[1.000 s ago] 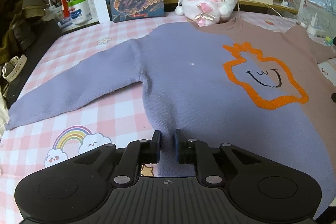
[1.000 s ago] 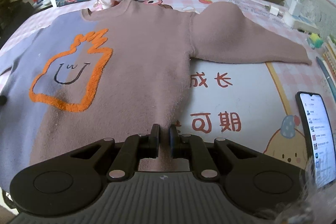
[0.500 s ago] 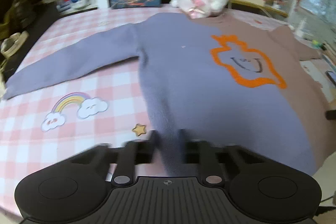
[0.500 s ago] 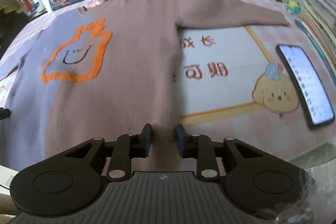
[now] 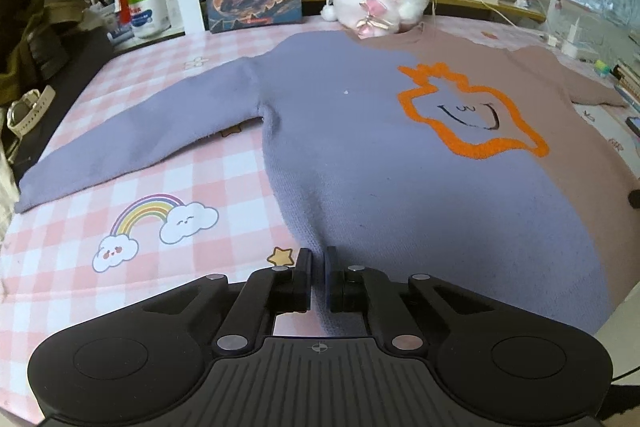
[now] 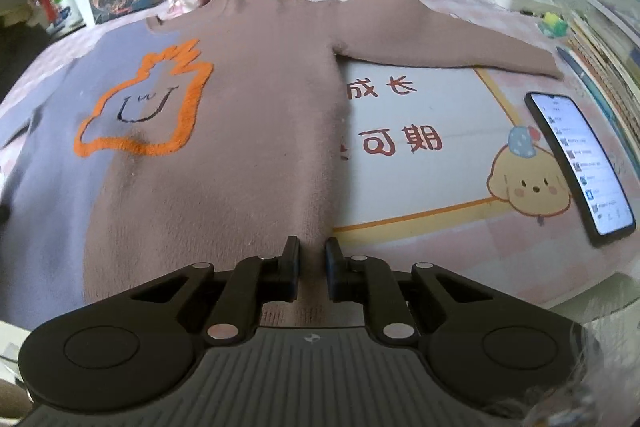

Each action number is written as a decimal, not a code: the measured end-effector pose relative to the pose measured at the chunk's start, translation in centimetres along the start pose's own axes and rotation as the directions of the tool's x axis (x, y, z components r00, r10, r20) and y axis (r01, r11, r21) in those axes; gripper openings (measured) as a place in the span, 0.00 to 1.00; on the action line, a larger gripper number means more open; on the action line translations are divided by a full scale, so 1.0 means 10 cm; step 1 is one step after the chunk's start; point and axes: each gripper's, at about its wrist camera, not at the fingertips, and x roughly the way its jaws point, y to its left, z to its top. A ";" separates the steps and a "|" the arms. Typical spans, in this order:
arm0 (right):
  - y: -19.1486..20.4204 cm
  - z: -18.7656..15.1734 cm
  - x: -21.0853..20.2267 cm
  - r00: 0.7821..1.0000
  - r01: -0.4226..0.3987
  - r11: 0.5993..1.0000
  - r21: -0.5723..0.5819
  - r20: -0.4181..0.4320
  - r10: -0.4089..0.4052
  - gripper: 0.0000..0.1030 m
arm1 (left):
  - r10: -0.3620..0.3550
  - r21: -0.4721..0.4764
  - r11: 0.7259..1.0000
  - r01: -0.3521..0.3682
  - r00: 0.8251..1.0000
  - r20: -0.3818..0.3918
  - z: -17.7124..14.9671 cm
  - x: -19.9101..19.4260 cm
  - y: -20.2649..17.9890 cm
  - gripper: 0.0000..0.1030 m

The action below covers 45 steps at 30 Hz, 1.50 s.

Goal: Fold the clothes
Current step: 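Lay the sweater flat and pull its hem toward both grippers, then open both grippers and withdraw them from the flattened sweater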

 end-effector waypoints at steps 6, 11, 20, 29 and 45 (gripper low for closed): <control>0.00 -0.04 -0.03 1.000 0.007 1.000 -0.011 -0.003 -0.007 0.12 | 0.000 0.007 1.000 0.001 1.000 -0.002 0.00 0.00 -0.01 0.05; 0.01 -0.02 -0.04 1.000 0.004 1.000 -0.030 -0.012 -0.004 0.12 | 0.007 0.025 1.000 -0.007 1.000 -0.015 0.02 0.00 -0.02 0.05; 0.00 -0.04 -0.04 1.000 -0.018 0.998 -0.061 0.001 0.019 0.12 | 0.068 0.005 0.998 -0.068 0.998 -0.008 0.00 -0.03 -0.11 0.09; -0.09 -0.06 -0.17 0.998 -0.018 0.999 -0.048 0.055 0.021 0.50 | 0.122 -0.069 0.991 -0.118 0.991 0.060 -0.02 -0.35 -0.34 0.25; 0.03 -0.34 -0.53 0.981 0.048 0.997 -0.060 0.191 -0.036 0.94 | 0.174 -0.118 0.980 -0.158 0.976 0.130 -0.30 -0.76 -0.78 0.83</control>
